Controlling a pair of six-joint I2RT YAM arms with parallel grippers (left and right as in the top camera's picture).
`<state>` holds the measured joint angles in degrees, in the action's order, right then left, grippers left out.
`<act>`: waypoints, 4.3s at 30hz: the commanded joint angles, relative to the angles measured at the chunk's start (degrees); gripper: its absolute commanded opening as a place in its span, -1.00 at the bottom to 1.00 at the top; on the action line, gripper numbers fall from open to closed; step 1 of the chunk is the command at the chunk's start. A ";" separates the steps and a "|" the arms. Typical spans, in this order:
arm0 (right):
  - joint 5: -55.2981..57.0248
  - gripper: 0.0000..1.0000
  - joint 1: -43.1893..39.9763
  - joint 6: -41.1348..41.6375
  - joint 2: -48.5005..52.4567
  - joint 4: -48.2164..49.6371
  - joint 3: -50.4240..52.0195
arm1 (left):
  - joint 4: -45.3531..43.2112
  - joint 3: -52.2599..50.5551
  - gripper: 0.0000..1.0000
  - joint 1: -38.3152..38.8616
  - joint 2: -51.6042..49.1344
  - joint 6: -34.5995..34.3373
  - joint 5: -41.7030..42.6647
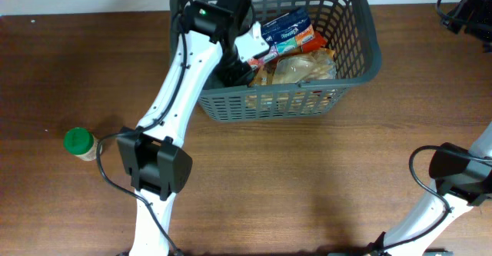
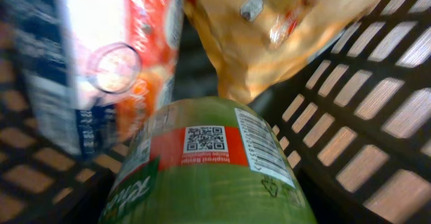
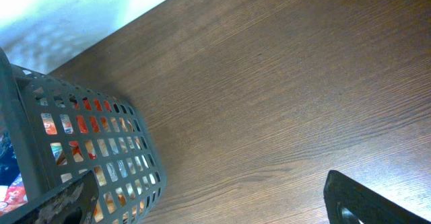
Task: Pack container
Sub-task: 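Place the jar into the basket and pull the left gripper back, then grasp the second green-lidded jar with the left gripper, then place the second jar into the basket and withdraw left gripper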
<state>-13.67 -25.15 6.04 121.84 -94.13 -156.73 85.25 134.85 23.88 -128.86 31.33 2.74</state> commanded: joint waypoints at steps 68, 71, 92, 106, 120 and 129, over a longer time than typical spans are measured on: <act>-0.92 0.97 -0.37 0.42 0.37 0.02 -0.02 | -23.06 -52.68 0.98 -56.30 23.71 -25.18 -2.51; -0.92 0.97 -0.37 0.42 0.37 0.04 -0.02 | -26.25 -54.47 0.99 -56.30 23.65 -24.98 -2.51; -0.92 0.97 -0.37 0.42 0.37 0.04 -0.02 | -30.05 -55.30 1.00 -56.30 10.62 -25.88 -2.47; -0.92 0.96 -0.37 0.42 0.37 0.04 -0.02 | -23.87 -48.57 -0.61 -56.28 10.82 -25.83 5.31; -0.90 0.97 -0.37 0.42 0.37 0.04 -0.02 | 0.22 11.08 -0.96 -40.81 18.08 -15.91 15.06; -0.92 0.97 -0.37 0.42 0.37 0.04 -0.02 | -0.79 21.11 -0.96 -8.37 15.91 15.65 13.79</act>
<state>-14.11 -25.17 6.07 121.91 -94.13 -156.73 84.66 156.33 9.28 -110.13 34.50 17.21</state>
